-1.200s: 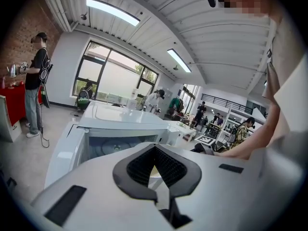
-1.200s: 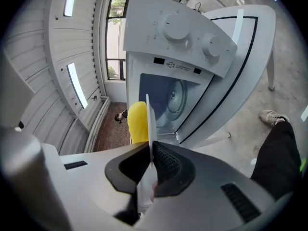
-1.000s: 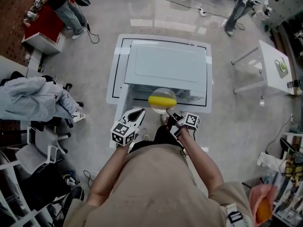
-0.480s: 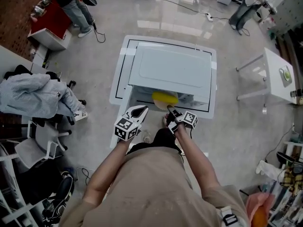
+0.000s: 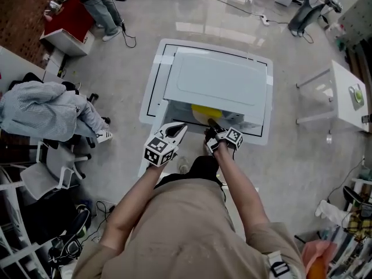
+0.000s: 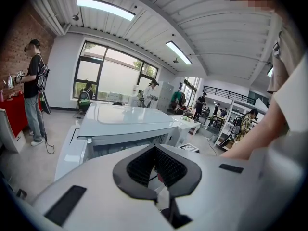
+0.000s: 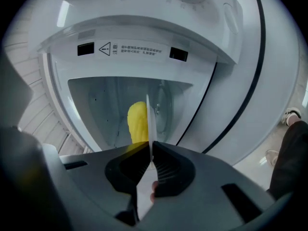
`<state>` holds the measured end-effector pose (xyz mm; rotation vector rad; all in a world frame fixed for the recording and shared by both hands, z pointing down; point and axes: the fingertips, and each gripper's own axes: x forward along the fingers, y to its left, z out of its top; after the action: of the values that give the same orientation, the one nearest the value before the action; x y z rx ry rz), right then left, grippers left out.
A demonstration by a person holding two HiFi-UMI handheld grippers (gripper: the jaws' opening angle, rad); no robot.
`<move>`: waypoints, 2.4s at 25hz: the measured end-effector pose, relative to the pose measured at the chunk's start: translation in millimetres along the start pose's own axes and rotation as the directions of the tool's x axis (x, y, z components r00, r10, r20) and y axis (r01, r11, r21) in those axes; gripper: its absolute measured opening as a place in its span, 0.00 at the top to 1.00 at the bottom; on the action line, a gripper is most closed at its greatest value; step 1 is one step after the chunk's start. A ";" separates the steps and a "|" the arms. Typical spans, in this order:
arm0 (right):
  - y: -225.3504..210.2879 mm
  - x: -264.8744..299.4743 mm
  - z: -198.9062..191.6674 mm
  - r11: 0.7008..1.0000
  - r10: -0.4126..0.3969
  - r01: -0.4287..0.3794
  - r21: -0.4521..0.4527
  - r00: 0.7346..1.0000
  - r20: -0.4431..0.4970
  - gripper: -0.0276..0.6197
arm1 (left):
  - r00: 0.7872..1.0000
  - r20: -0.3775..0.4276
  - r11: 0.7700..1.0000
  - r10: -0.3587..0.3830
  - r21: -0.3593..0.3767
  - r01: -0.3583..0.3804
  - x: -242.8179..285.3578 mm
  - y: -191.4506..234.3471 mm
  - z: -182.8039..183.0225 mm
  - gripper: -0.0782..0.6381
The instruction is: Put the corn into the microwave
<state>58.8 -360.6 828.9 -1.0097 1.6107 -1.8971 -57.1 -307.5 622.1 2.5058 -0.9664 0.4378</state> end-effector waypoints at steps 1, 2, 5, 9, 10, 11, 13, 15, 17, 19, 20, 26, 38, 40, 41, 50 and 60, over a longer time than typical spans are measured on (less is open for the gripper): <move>-1.7 1.9 1.4 1.000 -0.003 0.003 0.006 1.000 0.006 0.93 | 1.000 -0.002 1.000 0.001 0.002 -0.001 -0.6 -0.9 0.0 0.89; -2.5 4.1 2.7 1.000 -0.005 0.005 0.010 1.000 0.012 0.93 | 1.000 -0.003 1.000 0.002 0.004 -0.002 -1.4 -1.4 0.0 0.89; -3.8 12.4 7.3 1.000 -0.001 0.000 0.015 1.000 0.027 0.93 | 1.000 -0.005 1.000 0.004 0.003 -0.004 -5.0 -1.9 0.3 0.89; -7.7 18.6 14.9 1.000 -0.007 0.006 0.029 0.999 0.044 0.93 | 1.000 -0.001 1.000 0.002 -0.011 -0.002 -8.8 -3.8 -1.1 0.89; -8.9 20.1 16.5 0.999 -0.009 0.007 0.036 0.999 0.049 0.93 | 1.000 0.000 1.000 0.003 -0.014 -0.003 -10.0 -3.9 -1.4 0.89; -9.8 21.8 18.1 0.999 -0.009 0.006 0.044 0.999 0.053 0.93 | 1.000 0.000 1.000 0.004 -0.016 -0.004 -11.2 -3.6 -1.4 0.89; -11.2 25.9 21.5 0.999 -0.004 0.001 0.054 0.998 0.062 0.93 | 1.000 0.000 1.000 0.008 -0.017 -0.008 -13.0 -2.7 -1.6 0.89; -14.5 29.6 24.6 0.998 -0.005 0.001 0.061 0.998 0.068 0.93 | 1.000 -0.001 1.000 0.010 -0.018 -0.010 -13.7 -2.7 -2.6 0.89; -17.2 32.5 25.5 0.998 -0.014 0.009 0.068 0.998 0.068 0.93 | 1.000 -0.003 1.000 0.009 -0.018 -0.009 -14.5 -3.4 -4.0 0.89; -17.4 36.5 25.6 0.997 -0.015 0.010 0.077 0.998 0.064 0.93 | 1.000 -0.007 1.000 0.008 -0.019 -0.008 -15.9 -3.2 -5.4 0.89; -17.4 39.1 25.7 0.997 -0.018 0.013 0.080 0.998 0.063 0.93 | 1.000 -0.010 1.000 0.007 -0.020 -0.007 -16.9 -2.5 -6.3 0.89; -19.3 47.5 23.6 0.993 -0.093 0.089 0.072 0.994 0.056 0.93 | 1.000 -0.007 0.999 0.003 -0.037 -0.003 -24.0 0.3 -8.3 0.89; 5.0 45.0 9.2 0.985 -0.074 0.064 -0.159 0.996 -0.055 0.64 | 0.999 0.021 0.998 -0.027 -0.059 0.029 -34.8 -3.6 -4.2 0.89; 4.9 42.7 2.7 0.957 -0.122 0.099 -0.274 0.990 -0.069 0.63 | 0.999 0.025 0.998 -0.029 -0.060 0.031 -36.5 -3.9 -3.1 0.89; 2.5 40.6 -0.7 0.934 -0.153 0.121 -0.337 0.986 -0.069 0.63 | 0.999 0.027 0.998 -0.030 -0.061 0.031 -37.3 -3.9 -3.2 0.89; -23.5 9.8 4.2 0.305 -0.435 0.408 -0.861 0.863 0.255 0.62 | 0.999 0.039 0.997 -0.035 -0.068 0.038 -40.9 -5.0 -3.7 0.89; -17.5 31.6 11.5 0.094 -0.444 0.405 -0.909 0.835 0.326 0.58 | 0.999 0.040 0.997 -0.021 -0.078 0.024 -45.3 1.0 -6.5 0.89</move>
<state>49.8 -387.6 854.0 -2.1508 2.8529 -0.8528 -90.9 -279.6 608.6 2.4610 -0.9501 0.3385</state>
